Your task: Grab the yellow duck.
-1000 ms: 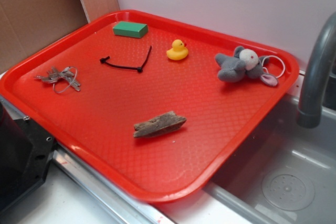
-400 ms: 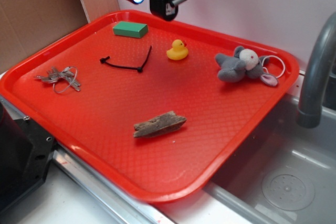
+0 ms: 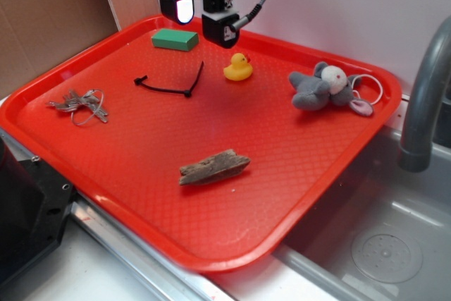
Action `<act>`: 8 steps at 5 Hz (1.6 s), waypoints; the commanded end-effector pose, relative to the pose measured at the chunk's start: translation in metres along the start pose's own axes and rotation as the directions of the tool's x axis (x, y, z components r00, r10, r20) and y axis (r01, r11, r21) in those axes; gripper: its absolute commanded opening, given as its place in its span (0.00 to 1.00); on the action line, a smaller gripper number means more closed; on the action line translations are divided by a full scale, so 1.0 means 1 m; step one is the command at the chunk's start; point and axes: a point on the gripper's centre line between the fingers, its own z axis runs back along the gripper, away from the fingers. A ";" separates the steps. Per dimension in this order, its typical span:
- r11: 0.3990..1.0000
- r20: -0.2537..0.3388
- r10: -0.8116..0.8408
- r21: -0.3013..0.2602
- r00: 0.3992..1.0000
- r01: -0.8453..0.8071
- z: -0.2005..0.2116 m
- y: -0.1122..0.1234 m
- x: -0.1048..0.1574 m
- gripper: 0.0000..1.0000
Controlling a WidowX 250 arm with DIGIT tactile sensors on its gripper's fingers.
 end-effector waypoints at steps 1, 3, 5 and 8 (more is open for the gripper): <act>1.000 0.047 0.005 -0.027 0.999 -0.004 -0.013 0.002 0.015 1.00; 0.994 0.090 -0.021 -0.109 0.996 0.031 -0.017 -0.018 0.034 1.00; 0.991 0.088 -0.055 -0.116 0.995 0.065 -0.018 -0.029 0.043 1.00; 0.995 0.024 -0.085 -0.042 0.996 0.086 -0.055 -0.026 0.033 1.00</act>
